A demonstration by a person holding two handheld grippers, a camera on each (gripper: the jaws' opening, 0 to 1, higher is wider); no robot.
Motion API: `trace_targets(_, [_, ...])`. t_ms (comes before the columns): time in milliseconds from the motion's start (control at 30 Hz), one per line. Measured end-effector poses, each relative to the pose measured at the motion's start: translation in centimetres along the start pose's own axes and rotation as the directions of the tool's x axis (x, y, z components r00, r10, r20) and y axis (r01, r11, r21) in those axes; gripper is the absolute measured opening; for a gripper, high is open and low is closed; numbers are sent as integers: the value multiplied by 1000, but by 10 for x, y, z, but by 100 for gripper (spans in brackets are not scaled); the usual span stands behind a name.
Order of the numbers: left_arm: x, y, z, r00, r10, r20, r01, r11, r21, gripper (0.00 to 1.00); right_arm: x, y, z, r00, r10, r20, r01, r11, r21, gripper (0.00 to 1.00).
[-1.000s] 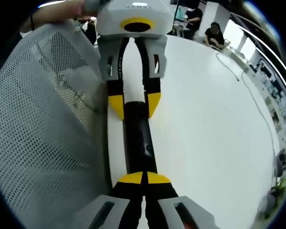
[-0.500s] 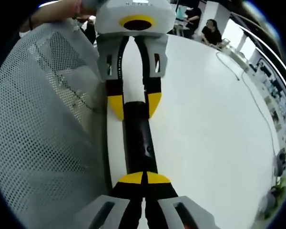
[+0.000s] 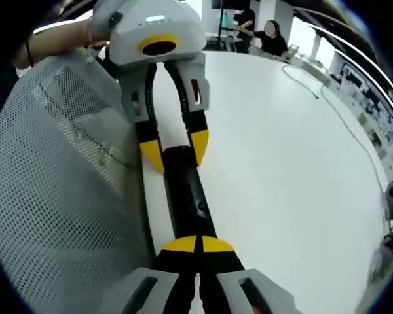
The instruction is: Press the specified remote control buttons in sequence, fully releasing each button before pressing the next.
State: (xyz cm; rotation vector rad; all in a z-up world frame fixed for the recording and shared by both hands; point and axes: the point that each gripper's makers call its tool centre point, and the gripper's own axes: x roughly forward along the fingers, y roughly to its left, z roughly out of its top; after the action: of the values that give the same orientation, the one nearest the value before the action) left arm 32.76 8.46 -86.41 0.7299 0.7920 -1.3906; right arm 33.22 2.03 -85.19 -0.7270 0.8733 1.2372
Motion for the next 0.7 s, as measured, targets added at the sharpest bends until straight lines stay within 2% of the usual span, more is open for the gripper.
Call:
trace_targets(100, [0, 0, 0, 1000, 0, 0, 0, 1000, 0, 26, 1, -1, 6, 1000, -6, 7, 6, 1000, -12, 0])
trace_targets(500, [0, 0, 0, 1000, 0, 0, 0, 1000, -2, 26, 4, 5, 0, 1000, 7, -25, -9, 998, -63, 0])
trace_targets(700, [0, 0, 0, 1000, 1, 1, -1, 1000, -4, 26, 5, 4, 0, 1000, 0, -30, -1, 999, -43, 0])
